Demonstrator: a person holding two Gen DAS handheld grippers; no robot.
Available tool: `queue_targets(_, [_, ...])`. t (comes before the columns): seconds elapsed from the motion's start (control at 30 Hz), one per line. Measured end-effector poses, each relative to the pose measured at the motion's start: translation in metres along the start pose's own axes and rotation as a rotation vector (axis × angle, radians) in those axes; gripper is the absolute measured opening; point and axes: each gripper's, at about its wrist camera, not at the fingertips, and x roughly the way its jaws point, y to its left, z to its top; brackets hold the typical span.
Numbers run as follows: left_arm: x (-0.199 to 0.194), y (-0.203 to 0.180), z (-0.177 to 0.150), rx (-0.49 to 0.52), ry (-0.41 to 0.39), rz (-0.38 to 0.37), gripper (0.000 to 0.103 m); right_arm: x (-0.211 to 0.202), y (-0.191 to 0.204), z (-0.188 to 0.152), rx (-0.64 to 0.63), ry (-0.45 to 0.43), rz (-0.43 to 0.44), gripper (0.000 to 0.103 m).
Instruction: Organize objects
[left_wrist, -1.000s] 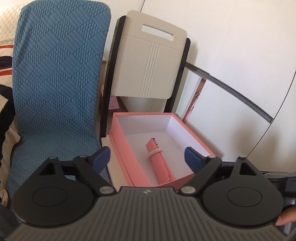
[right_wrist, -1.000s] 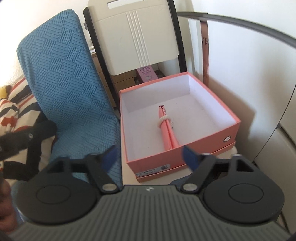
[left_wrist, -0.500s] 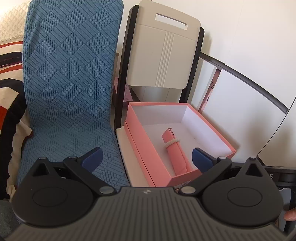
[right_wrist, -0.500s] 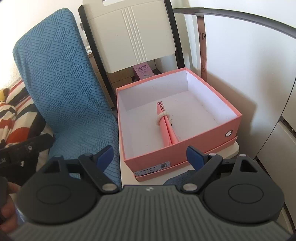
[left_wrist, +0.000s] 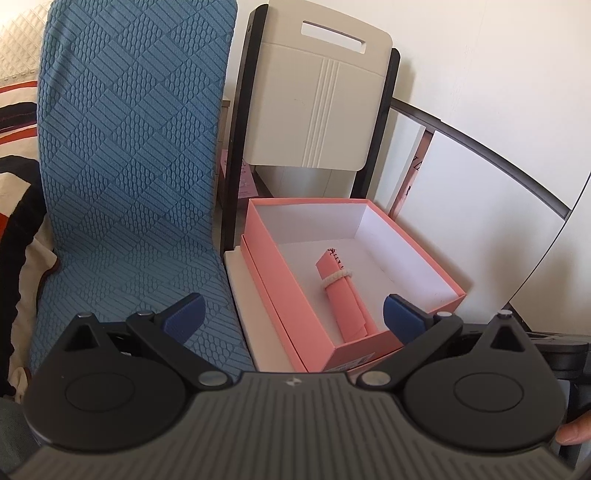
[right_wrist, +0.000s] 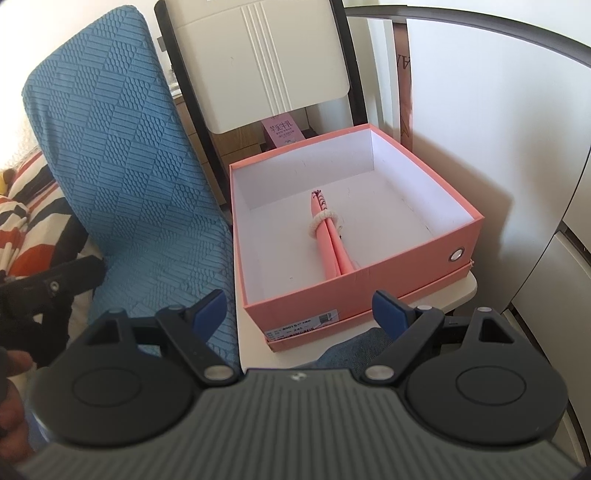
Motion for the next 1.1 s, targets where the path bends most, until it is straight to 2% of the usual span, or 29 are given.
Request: queue_targets(1.1, [-0.0023, 0.004, -0.0016, -0.014, 0.014, 0.005, 0.103, 0.0055, 0.0004, -0.0044, 0.011, 0.036, 0.001, 0.087])
